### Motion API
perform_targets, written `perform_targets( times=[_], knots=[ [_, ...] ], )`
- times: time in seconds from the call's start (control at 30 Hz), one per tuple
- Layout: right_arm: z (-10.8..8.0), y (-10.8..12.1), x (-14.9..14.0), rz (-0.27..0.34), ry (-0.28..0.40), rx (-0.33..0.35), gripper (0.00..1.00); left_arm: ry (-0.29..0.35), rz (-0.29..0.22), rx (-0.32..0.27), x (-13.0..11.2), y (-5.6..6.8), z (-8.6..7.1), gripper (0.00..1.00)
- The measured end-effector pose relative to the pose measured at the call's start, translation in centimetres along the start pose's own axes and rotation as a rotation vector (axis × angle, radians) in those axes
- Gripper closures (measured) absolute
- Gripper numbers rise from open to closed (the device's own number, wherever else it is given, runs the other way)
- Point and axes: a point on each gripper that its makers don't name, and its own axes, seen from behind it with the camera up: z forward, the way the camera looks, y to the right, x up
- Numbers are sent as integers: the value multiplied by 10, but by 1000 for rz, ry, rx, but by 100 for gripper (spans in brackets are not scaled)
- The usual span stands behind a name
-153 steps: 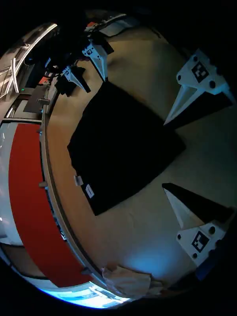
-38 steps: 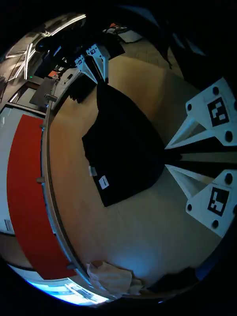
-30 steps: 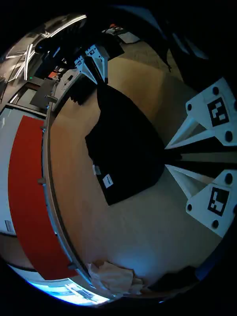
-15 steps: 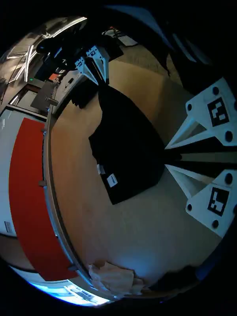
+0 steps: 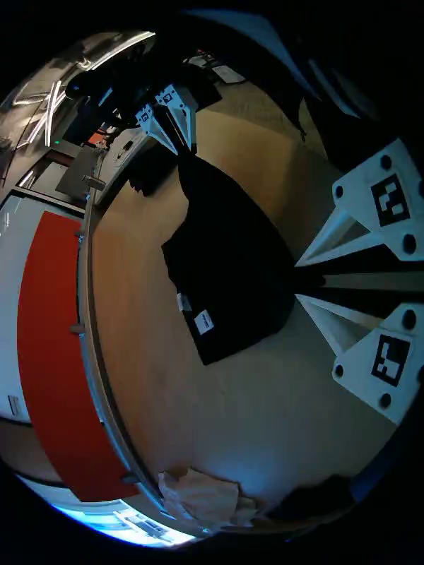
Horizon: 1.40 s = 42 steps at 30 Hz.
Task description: Fold towel
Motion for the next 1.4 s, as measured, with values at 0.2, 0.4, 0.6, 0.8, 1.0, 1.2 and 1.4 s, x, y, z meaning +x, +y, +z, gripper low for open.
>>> perform_targets(
  times=[0.2,0.4,0.6,0.8,1.0,1.2,1.4],
  knots=[
    [5,5,3,-2,-2,-9,83,4,-7,7,2,-3,3,89],
    [14,15,5,-5,-8,-22,83,7,-15,18,7,-9,11,89],
    [24,27,8,13,-7,-31,83,20,-29,37,17,-20,22,89],
    [34,42,11,19,-8,-45,83,36,-39,49,32,-31,33,89],
    [44,58,13,19,-14,-62,83,44,-34,58,42,-39,46,89],
    [52,72,16,28,-14,-79,83,46,-23,70,49,-47,57,89],
    [57,84,20,41,-11,-90,83,56,-18,86,57,-58,65,89]
  ],
)
